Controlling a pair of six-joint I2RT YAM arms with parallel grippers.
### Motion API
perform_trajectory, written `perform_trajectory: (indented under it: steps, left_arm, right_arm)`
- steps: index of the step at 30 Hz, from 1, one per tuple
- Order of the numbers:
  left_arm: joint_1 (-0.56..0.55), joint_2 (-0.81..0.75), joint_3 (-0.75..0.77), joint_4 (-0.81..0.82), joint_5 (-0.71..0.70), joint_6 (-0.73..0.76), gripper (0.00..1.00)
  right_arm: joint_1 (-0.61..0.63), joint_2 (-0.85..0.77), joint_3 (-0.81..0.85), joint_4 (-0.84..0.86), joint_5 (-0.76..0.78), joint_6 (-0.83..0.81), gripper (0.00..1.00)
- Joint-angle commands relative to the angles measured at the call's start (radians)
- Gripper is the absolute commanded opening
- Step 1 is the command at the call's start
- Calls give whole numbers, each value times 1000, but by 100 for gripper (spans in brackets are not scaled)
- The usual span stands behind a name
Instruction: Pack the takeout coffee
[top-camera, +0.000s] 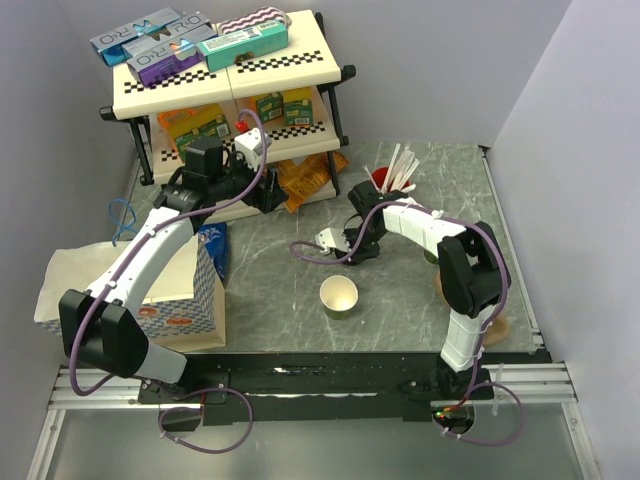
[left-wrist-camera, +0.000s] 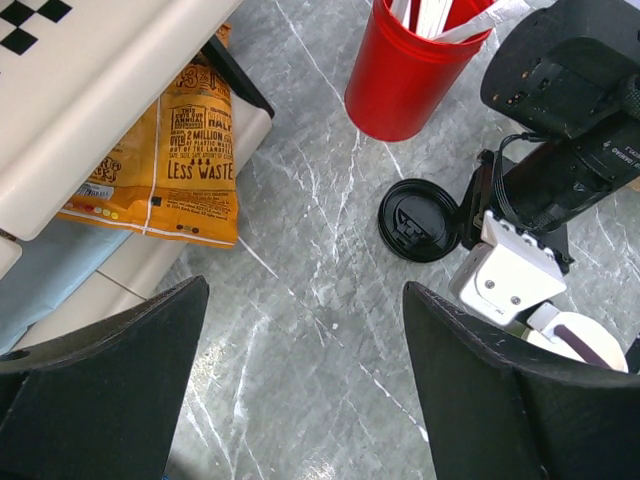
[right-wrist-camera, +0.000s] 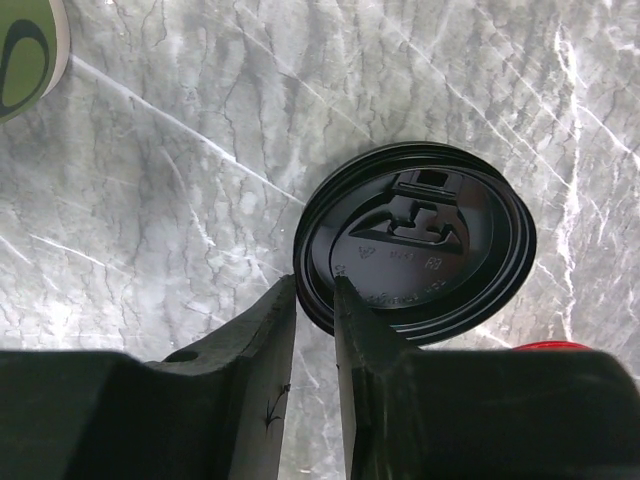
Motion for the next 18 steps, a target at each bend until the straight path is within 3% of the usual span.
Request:
perform_trajectory:
  steps: [1, 18]
  left_arm:
    - [-4, 2, 31, 30, 11, 0, 85]
    - [-4, 2, 33, 29, 9, 4, 85]
  right_arm:
    - [2, 23, 52, -38, -30, -31, 29]
    - [5, 16, 52, -80, -58, -41, 34]
